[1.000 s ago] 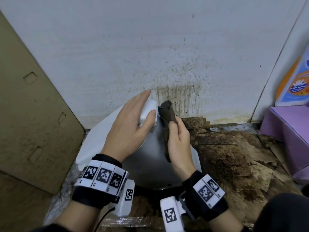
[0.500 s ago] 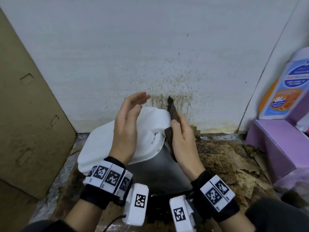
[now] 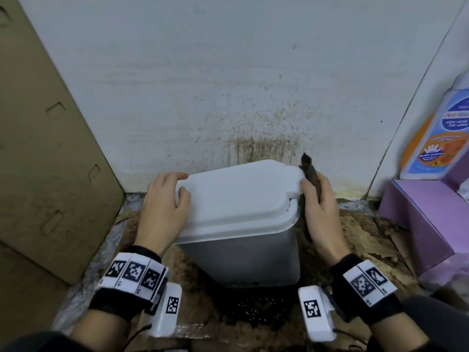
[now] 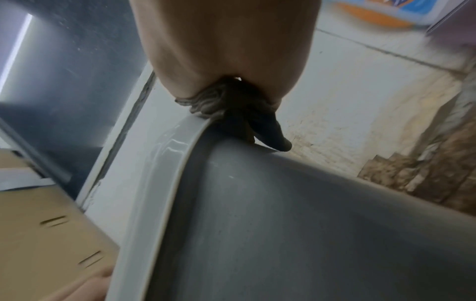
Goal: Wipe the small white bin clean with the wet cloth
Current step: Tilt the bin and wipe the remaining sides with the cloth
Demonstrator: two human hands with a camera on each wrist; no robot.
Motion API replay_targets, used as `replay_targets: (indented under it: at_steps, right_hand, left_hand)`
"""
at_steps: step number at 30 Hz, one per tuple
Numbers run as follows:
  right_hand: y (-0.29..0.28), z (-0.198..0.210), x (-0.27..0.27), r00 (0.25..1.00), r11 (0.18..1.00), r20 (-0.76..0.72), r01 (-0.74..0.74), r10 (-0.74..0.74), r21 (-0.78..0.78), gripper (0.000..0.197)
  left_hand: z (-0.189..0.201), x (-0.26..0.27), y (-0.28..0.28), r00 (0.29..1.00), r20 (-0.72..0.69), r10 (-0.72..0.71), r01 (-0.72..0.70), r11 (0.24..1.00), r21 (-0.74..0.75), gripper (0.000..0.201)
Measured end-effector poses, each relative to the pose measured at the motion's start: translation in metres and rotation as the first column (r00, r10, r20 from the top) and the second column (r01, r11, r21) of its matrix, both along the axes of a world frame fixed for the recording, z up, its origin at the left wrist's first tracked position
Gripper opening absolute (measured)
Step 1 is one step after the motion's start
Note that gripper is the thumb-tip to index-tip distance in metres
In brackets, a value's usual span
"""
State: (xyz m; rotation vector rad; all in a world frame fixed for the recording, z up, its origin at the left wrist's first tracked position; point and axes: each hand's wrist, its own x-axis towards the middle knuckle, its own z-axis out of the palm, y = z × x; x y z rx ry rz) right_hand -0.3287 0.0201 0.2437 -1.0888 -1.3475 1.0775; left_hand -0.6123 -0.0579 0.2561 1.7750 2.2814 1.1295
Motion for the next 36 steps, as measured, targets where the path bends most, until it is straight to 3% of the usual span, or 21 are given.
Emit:
replay_targets:
  at_steps: [3, 6, 14, 20, 27, 31, 36]
  right_hand:
    - [0.006, -0.005, 0.016, 0.998, 0.997, 0.033, 0.064, -0.063, -0.04, 0.037]
    - [0.013, -0.009, 0.031, 0.993, 0.992, 0.073, 0.103, -0.098, -0.067, 0.04]
    - [0.023, -0.017, 0.06, 0.966, 0.988, 0.234, 0.13, -0.108, -0.081, 0.05]
    - [0.026, -0.02, 0.07, 0.959, 0.986, 0.266, 0.13, -0.098, -0.104, 0.059]
    - [0.01, -0.02, 0.068, 0.965, 0.985, 0.227, 0.151, -0.128, -0.084, 0.042]
    - [-0.009, -0.026, 0.059, 0.955, 0.962, 0.172, 0.259, -0.241, -0.09, 0.059]
    - [-0.045, -0.031, 0.035, 0.911, 0.909, 0.053, 0.412, -0.409, -0.072, 0.064]
  left_hand:
    - [-0.012, 0.002, -0.004, 1.0, -0.017, 0.025, -0.027, 0.993, -0.117, 0.048]
    - [-0.022, 0.009, -0.005, 0.992, 0.112, 0.055, -0.026, 0.969, -0.245, 0.068]
    - [-0.022, 0.031, 0.001, 0.95, 0.299, 0.095, 0.039, 0.91, -0.413, 0.083]
    - [-0.031, 0.034, 0.009, 0.945, 0.319, 0.073, 0.062, 0.917, -0.394, 0.092]
    - [-0.024, 0.031, 0.01, 0.952, 0.304, 0.038, 0.075, 0.934, -0.35, 0.093]
    - [-0.017, 0.026, 0.016, 0.952, 0.306, -0.021, 0.124, 0.939, -0.322, 0.09]
    - [-0.009, 0.008, 0.037, 0.952, 0.268, -0.146, 0.224, 0.931, -0.288, 0.083]
